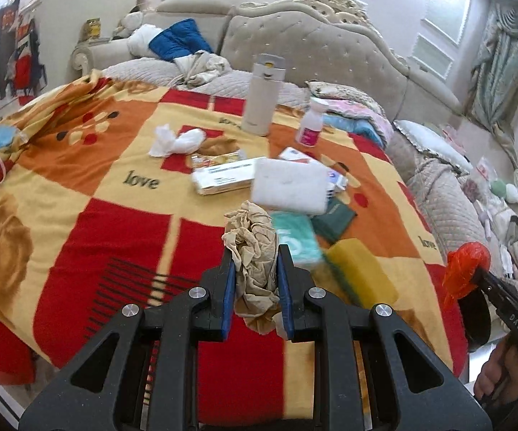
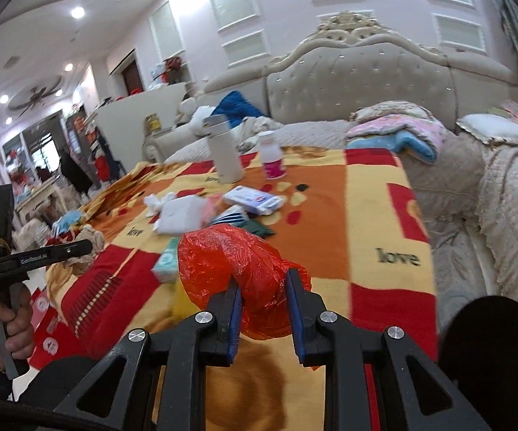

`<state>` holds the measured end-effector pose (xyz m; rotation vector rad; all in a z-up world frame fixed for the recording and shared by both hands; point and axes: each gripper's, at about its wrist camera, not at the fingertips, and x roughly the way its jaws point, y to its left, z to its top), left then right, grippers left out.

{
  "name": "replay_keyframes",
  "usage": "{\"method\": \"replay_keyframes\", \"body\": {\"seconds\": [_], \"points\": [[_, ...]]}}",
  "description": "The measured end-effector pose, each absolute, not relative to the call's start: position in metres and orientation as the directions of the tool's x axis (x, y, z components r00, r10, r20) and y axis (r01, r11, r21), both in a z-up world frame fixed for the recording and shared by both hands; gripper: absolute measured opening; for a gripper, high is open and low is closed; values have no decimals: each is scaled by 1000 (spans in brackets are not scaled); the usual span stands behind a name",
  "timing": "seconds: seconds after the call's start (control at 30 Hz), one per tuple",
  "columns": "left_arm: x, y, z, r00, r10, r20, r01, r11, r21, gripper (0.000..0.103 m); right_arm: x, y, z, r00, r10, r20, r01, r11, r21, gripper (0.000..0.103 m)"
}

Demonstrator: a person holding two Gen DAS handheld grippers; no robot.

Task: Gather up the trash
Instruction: 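Carry the tissue and red bag to the black bin and release both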

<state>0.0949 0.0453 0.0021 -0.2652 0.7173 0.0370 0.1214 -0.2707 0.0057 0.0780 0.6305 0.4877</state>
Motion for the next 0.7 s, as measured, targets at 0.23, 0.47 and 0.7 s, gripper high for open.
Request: {"method": "replay_keyframes", "body": {"seconds": [0.23, 0.47, 0.7], "points": [[107, -2, 6, 764, -91, -639, -62, 975, -214, 19, 117, -317, 1, 737, 400, -545, -324, 917, 234, 22], [119, -56, 3, 761, -145, -632, 31, 982, -187, 19, 104, -351, 1, 763, 340, -550, -264, 940, 215, 22], [128, -91, 0, 764, -167, -623, 75, 982, -171, 19, 88, -392, 1, 787, 276, -552, -187, 959, 213, 22]]}}
